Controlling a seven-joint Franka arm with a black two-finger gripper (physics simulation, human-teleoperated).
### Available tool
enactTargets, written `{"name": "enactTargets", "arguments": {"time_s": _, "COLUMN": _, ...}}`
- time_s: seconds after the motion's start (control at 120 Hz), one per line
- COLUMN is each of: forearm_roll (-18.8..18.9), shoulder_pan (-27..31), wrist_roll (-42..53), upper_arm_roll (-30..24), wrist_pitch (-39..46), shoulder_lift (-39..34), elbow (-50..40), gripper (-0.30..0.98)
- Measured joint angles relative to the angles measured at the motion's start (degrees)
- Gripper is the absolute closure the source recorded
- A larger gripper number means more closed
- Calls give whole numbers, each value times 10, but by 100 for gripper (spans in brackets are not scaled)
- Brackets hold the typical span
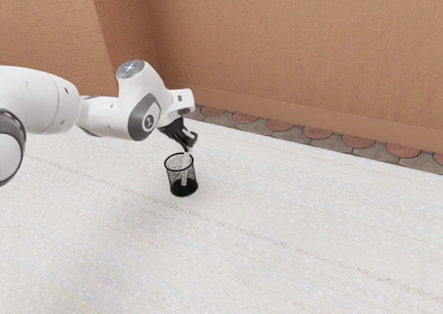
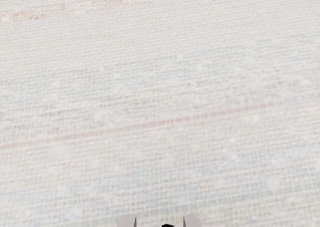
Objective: Take the marker out of the pen holder and place it to the left of the pen holder.
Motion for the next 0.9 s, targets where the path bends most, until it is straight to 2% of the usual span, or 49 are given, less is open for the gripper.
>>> {"name": "enactTargets", "arguments": {"time_s": 0.35, "forearm_roll": 1, "shoulder_pan": 3, "wrist_roll": 5, "upper_arm_roll": 0, "wrist_pitch": -3, "shoulder_lift": -17, "elbow": -17, "gripper": 69}}
{"name": "enactTargets", "arguments": {"time_s": 0.692, "forearm_roll": 3, "shoulder_pan": -2, "wrist_roll": 3, "upper_arm_roll": 2, "wrist_pitch": -19, "shoulder_lift": -193, "elbow": -114, "gripper": 70}}
{"name": "enactTargets", "arguments": {"time_s": 0.8, "forearm_roll": 3, "shoulder_pan": 2, "wrist_roll": 2, "upper_arm_roll": 5, "wrist_pitch": -44, "shoulder_lift": -211, "elbow": -115, "gripper": 70}}
{"name": "enactTargets", "arguments": {"time_s": 0.9, "forearm_roll": 3, "shoulder_pan": 29, "wrist_roll": 0, "upper_arm_roll": 10, "wrist_pitch": -94, "shoulder_lift": -204, "elbow": -112, "gripper": 70}}
